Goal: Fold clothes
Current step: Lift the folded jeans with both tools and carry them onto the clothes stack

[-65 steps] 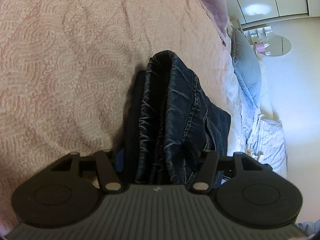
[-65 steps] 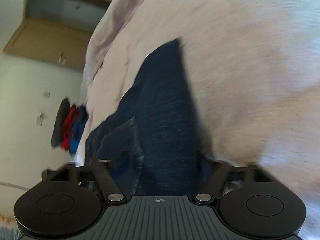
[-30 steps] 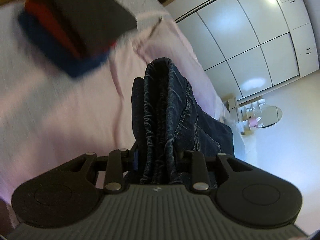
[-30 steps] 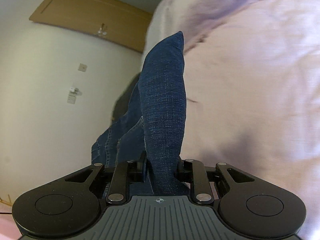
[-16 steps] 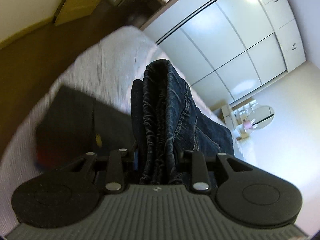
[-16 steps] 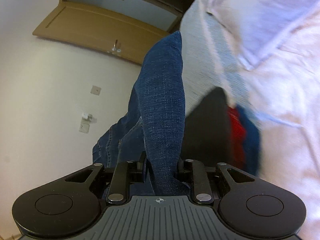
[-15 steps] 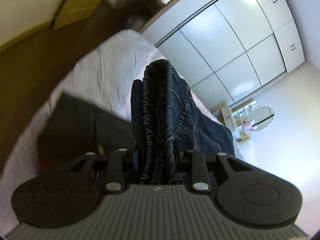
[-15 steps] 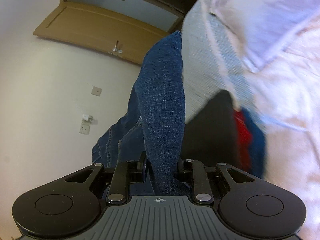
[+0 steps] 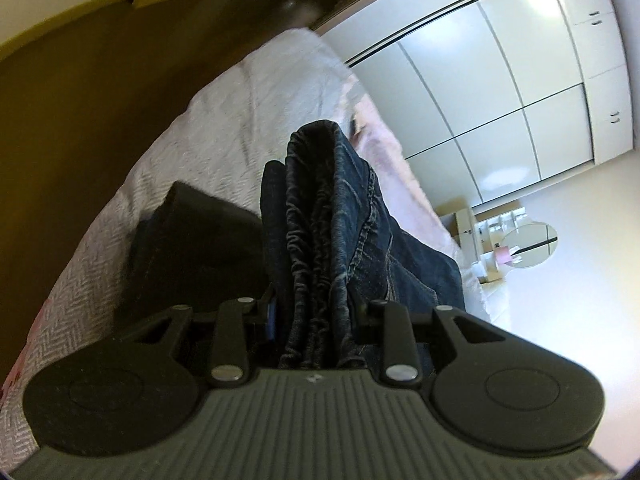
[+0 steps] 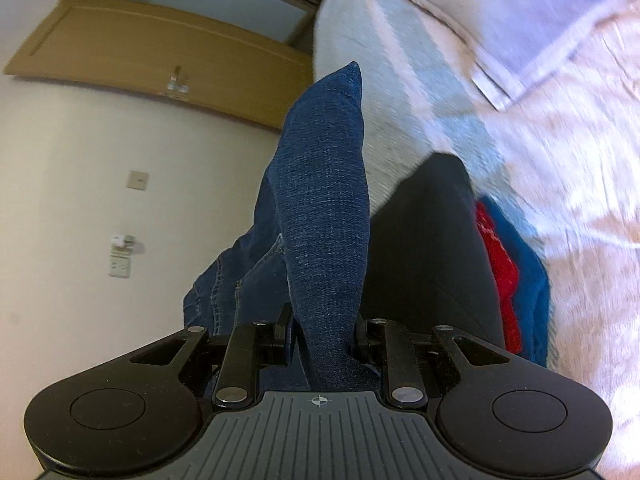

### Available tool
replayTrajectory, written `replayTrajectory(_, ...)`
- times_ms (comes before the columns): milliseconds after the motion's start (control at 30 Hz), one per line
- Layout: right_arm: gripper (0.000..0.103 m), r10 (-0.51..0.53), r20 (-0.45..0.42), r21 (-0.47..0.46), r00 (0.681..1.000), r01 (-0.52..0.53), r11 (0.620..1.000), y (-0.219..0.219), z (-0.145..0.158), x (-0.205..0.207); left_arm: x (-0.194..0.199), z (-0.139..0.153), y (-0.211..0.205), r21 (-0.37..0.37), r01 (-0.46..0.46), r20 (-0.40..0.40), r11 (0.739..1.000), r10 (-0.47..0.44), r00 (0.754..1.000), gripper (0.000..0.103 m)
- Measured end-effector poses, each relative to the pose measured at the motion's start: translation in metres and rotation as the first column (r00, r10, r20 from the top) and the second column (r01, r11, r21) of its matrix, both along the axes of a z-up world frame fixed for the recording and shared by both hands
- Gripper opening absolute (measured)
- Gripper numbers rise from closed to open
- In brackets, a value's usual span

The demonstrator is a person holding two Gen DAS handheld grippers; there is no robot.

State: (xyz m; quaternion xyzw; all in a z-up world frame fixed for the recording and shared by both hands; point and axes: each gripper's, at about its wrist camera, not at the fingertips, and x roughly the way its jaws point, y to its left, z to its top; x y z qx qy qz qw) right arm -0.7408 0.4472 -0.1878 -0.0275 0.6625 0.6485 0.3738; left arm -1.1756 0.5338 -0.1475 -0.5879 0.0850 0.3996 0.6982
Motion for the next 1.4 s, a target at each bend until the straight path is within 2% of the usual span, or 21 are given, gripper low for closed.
replayTrajectory(233, 0.023, 0.007, 0.03, -0.063, 1.0, -0.005, 0.998, 0.011, -0.034, 0.0, -0.008, -0.043, 0.014, -0.068, 0.012, 0.006, 0.998, -0.012, 1.0, 0.028)
replayTrajectory(300, 0.026, 0.005, 0.06, -0.073, 0.998, -0.001, 0.997, 0.01, -0.043, 0.0, -0.009, -0.053, 0.021, -0.067, 0.017, -0.003, 0.998, -0.017, 1.0, 0.031)
replayTrajectory(367, 0.029, 0.01, 0.101, -0.04, 0.995, -0.006, 0.999, 0.01, -0.048, -0.001, -0.01, -0.058, 0.021, -0.051, 0.021, -0.016, 0.998, -0.022, 1.0, 0.034)
replayTrajectory(500, 0.034, 0.02, 0.177, 0.023, 0.984, -0.024, 0.999, 0.007, -0.046, -0.007, -0.008, -0.053, 0.023, -0.025, 0.041, -0.075, 0.999, -0.043, 0.996, 0.041)
replayTrajectory(600, 0.041, 0.037, 0.256, 0.068, 0.966, -0.056, 0.996, -0.001, -0.031, -0.013, -0.005, -0.039, 0.017, -0.007, 0.04, -0.16, 0.999, -0.041, 0.986, 0.043)
replayTrajectory(667, 0.048, 0.048, 0.336, 0.11, 0.941, -0.09, 0.99, -0.008, -0.022, -0.019, -0.004, -0.025, 0.008, 0.034, 0.019, -0.233, 0.999, -0.011, 0.972, 0.043)
replayTrajectory(767, 0.051, 0.041, 0.463, 0.16, 0.885, -0.129, 0.979, -0.02, -0.012, -0.024, -0.006, -0.001, -0.004, 0.106, -0.016, -0.356, 0.994, 0.054, 0.933, 0.041)
replayTrajectory(833, 0.051, 0.027, 0.503, 0.178, 0.864, -0.134, 0.975, -0.028, -0.007, -0.025, -0.005, 0.019, -0.016, 0.156, -0.024, -0.415, 0.987, 0.087, 0.906, 0.035)
replayTrajectory(867, 0.051, 0.02, 0.521, 0.19, 0.853, -0.139, 0.972, -0.033, -0.004, -0.026, -0.001, 0.03, -0.024, 0.184, -0.011, -0.436, 0.983, 0.091, 0.895, 0.033)
replayTrajectory(933, 0.051, 0.004, 0.56, 0.224, 0.828, -0.156, 0.962, -0.045, 0.002, -0.029, 0.013, 0.046, -0.041, 0.233, 0.047, -0.473, 0.971, 0.071, 0.878, 0.019)
replayTrajectory(1000, 0.051, -0.024, 0.612, 0.272, 0.79, -0.181, 0.945, -0.062, 0.01, -0.035, 0.032, 0.06, -0.061, 0.273, 0.127, -0.508, 0.953, 0.031, 0.861, 0.016)
replayTrajectory(1133, 0.051, -0.032, 0.7, 0.333, 0.713, -0.287, 0.898, -0.096, 0.017, -0.055, 0.067, 0.045, -0.087, 0.253, 0.255, -0.606, 0.933, -0.053, 0.794, 0.011)
replayTrajectory(1233, 0.051, 0.004, 0.754, 0.328, 0.657, -0.382, 0.864, -0.115, 0.01, -0.074, 0.081, 0.011, -0.098, 0.211, 0.278, -0.725, 0.937, -0.041, 0.688, 0.009)
replayTrajectory(1267, 0.051, 0.018, 0.769, 0.321, 0.639, -0.41, 0.854, -0.121, 0.006, -0.08, 0.081, 0.001, -0.101, 0.215, 0.277, -0.744, 0.936, -0.026, 0.667, 0.009)
replayTrajectory(1333, 0.05, 0.044, 0.793, 0.301, 0.608, -0.454, 0.838, -0.127, -0.006, -0.089, 0.079, -0.016, -0.103, 0.219, 0.249, -0.769, 0.943, 0.009, 0.64, 0.009)
replayTrajectory(1400, 0.05, 0.062, 0.811, 0.289, 0.581, -0.491, 0.822, -0.132, -0.016, -0.099, 0.073, -0.026, -0.103, 0.222, 0.212, -0.763, 0.952, 0.034, 0.646, 0.009)
